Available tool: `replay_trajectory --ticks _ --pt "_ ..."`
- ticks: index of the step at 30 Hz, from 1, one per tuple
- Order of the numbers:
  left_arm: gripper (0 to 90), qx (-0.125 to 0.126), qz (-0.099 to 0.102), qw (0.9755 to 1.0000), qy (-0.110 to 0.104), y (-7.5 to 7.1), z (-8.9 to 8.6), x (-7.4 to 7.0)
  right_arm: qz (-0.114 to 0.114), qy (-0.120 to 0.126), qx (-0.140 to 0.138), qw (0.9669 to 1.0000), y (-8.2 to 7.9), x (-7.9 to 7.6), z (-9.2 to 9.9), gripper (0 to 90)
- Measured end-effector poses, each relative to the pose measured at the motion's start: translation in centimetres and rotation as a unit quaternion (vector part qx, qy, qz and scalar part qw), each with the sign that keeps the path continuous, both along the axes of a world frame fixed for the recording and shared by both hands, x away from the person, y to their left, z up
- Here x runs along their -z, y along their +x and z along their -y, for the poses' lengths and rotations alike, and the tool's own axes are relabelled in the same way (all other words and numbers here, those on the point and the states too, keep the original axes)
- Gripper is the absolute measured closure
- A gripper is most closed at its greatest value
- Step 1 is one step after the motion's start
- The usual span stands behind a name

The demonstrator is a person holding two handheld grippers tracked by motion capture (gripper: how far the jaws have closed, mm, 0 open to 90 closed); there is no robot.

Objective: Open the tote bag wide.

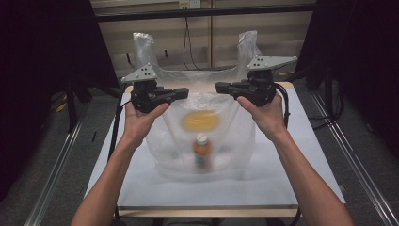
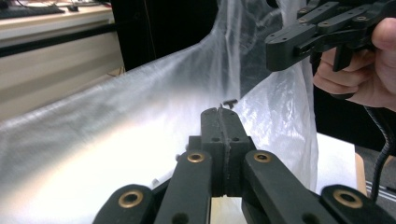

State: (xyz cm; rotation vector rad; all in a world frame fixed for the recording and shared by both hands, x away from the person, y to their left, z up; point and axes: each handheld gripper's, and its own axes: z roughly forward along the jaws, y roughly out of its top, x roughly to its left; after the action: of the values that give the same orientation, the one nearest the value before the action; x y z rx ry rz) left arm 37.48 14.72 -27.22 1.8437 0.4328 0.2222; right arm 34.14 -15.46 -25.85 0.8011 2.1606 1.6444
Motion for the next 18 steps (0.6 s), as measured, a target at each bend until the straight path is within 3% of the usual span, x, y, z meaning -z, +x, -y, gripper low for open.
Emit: replay_trajectory --ticks 6,10,18 --pt "90.0 0.01 -0.011 0.9999 0.001 -0.1 0.3 1.0 -0.014 -0.011 -0.008 0.9998 0.0 1.2 -0.2 90.0" --pt "90.0 0.017 -0.016 0.9997 0.012 -0.2 0.5 1.8 -0.029 -0.018 -0.009 0.9994 0.1 2.3 -0.2 90.0" --pt "90.0 0.021 -0.04 0.9989 0.015 -0.2 0.7 4.2 -0.065 -0.023 -0.017 0.9975 0.4 5.8 -0.5 90.0"
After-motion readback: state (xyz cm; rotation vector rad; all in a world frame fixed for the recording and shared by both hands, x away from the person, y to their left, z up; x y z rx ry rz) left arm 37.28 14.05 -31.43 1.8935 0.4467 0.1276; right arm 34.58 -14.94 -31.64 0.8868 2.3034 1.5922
